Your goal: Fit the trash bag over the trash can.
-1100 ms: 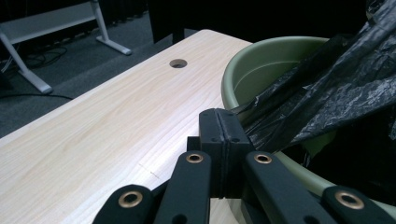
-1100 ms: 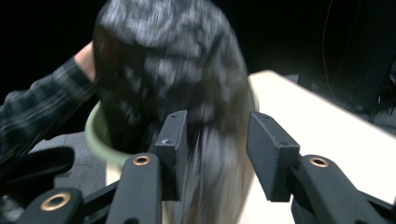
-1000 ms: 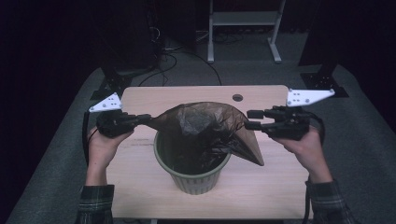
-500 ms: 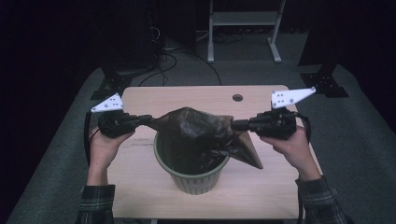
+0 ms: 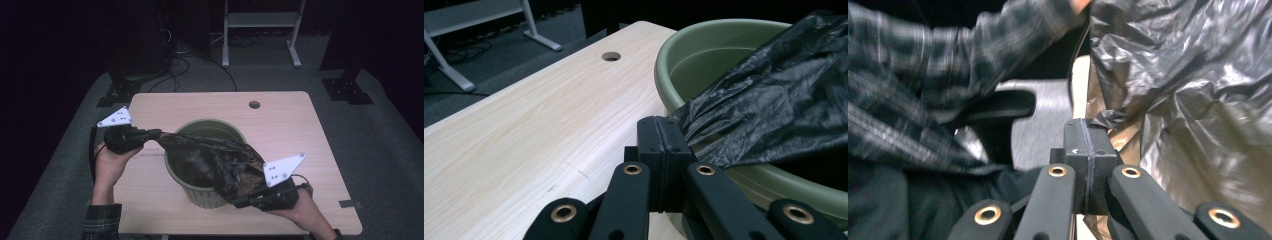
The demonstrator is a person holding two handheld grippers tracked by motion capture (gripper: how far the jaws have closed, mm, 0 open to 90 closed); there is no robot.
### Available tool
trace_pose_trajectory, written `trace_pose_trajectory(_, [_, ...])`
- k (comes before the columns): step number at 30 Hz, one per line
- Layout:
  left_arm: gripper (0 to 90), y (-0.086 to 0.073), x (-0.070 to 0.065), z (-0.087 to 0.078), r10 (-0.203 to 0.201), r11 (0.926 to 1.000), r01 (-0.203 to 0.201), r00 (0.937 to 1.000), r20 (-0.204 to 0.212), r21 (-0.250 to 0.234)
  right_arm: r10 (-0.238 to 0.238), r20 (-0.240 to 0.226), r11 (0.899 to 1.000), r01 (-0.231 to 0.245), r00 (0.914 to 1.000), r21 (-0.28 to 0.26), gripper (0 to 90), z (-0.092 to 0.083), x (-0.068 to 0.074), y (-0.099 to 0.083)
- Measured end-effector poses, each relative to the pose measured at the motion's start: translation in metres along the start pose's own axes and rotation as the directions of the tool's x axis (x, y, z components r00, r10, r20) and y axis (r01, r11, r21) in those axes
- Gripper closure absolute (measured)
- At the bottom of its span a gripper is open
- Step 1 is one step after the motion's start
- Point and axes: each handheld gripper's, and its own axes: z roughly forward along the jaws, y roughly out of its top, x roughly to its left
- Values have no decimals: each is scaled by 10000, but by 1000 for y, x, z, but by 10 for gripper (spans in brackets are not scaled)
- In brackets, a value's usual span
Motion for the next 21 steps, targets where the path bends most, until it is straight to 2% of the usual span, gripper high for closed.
trace_pose_trajectory(4, [899, 0, -1, -1, -34, 10000, 34, 10000, -8, -41, 81, -170, 9979, -70, 9998, 651, 900, 21, 4, -12])
trace_pose_trajectory(10, [899, -2, 1, 1, 10, 10000, -10, 10000, -90, 33, 494, -237, 9909, -460, 9985, 1261, 900, 47, -4, -33])
trace_pose_trajectory(14, [899, -3, 4, 6, -69, 9999, 71, 9998, -183, 143, 714, -135, 9811, -678, 9974, 1813, 900, 66, -8, -49])
trace_pose_trajectory(17, [899, -3, 4, 11, 53, 9994, -40, 9993, -357, 348, 969, -36, 9785, -946, 9953, 1833, 900, 69, -11, -55])
trace_pose_trajectory(19, [899, -2, 6, 15, 16, 9995, -6, 9995, -310, 318, 875, 265, 9781, -909, 9958, 1870, 900, 69, -13, -56])
trace_pose_trajectory(21, [899, 0, 5, 18, 68, 9994, -56, 9994, -352, 330, 863, 379, 9773, -920, 9955, 1909, 900, 70, -14, -56])
